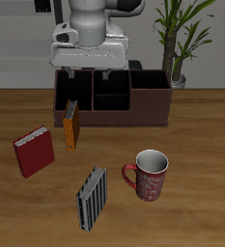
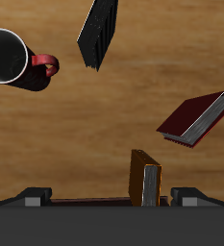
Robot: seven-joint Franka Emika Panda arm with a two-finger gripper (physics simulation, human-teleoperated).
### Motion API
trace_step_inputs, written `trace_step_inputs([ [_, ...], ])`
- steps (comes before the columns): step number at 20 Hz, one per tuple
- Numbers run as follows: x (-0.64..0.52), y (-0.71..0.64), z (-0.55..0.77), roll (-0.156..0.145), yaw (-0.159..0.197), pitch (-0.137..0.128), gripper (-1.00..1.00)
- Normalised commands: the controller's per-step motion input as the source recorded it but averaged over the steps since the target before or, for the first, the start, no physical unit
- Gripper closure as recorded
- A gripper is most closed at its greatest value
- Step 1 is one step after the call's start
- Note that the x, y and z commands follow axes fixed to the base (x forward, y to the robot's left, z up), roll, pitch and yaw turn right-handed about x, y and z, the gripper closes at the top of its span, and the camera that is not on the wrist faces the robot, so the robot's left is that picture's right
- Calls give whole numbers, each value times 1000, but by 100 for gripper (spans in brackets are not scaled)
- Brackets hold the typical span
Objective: Place the red book into the back desk caddy's left compartment
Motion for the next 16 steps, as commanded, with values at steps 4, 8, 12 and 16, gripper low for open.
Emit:
trace_step_inputs([
  [4,89,-717,-12,-44,-36,-19,-100],
  [8,138,-782,-145,-49,-10,15,-100],
  [12,178,-753,-307,-6,-13,35,-100],
  [16,71,-481,-182,-11,-17,-26,-100],
])
